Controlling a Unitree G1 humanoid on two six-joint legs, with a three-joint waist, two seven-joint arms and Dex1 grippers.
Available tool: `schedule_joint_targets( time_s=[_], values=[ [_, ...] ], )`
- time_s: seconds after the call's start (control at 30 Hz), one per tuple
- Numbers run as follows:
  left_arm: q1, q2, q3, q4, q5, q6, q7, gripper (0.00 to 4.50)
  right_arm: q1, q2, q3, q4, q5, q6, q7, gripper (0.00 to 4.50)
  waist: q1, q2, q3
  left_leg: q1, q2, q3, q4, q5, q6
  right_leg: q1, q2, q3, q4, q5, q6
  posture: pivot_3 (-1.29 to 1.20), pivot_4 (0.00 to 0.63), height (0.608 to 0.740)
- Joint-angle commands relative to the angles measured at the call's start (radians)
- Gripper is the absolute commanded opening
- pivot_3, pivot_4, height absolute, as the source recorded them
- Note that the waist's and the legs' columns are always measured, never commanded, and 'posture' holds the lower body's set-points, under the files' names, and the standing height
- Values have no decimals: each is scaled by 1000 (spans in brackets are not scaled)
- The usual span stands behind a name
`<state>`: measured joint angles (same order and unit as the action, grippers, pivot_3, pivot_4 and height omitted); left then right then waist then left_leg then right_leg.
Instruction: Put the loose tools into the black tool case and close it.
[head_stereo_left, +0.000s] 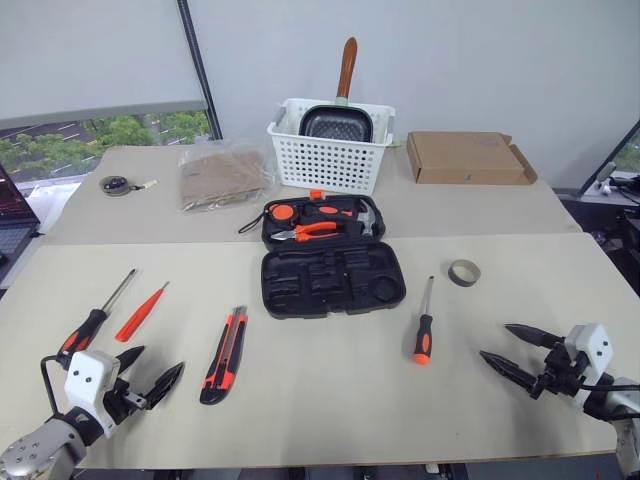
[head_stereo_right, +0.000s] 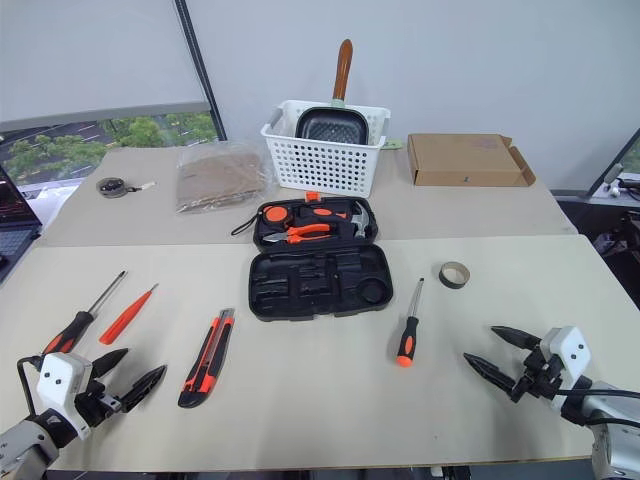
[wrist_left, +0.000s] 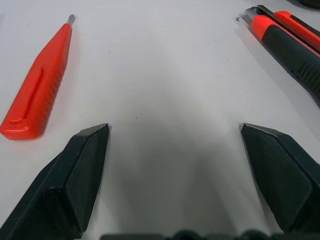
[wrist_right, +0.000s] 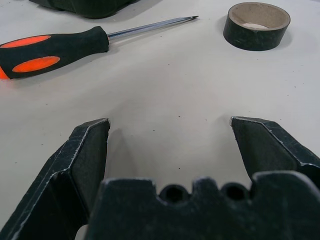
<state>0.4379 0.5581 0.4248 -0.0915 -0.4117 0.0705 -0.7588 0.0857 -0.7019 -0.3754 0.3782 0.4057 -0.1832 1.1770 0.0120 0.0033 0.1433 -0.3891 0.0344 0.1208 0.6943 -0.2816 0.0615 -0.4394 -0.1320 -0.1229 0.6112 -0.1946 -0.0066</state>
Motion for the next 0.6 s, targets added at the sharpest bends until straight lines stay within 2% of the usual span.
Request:
schedule_joint_targets(
  time_s=[0.03,0.33,0.6],
  values=[
    [24,-4,24,21,3,-13,-5,4500,-12,-12,-4,-41,5,-11,-6,4433,0,0,0,0,0,0,0,0,0,0,0,0,0,0,0,0,150,700],
    [19,-11,46,39,-31,-54,-31,4500,-20,-14,-1,-66,14,-10,-22,4433,1,0,0,0,0,0,0,0,0,0,0,0,0,0,0,0,150,700],
    [-31,-13,174,-76,-214,3,-1,4500,-100,-17,33,-218,84,77,13,4433,-1,-7,5,-1,2,0,0,0,0,-1,-1,0,0,0,0,0,150,700]
  ],
)
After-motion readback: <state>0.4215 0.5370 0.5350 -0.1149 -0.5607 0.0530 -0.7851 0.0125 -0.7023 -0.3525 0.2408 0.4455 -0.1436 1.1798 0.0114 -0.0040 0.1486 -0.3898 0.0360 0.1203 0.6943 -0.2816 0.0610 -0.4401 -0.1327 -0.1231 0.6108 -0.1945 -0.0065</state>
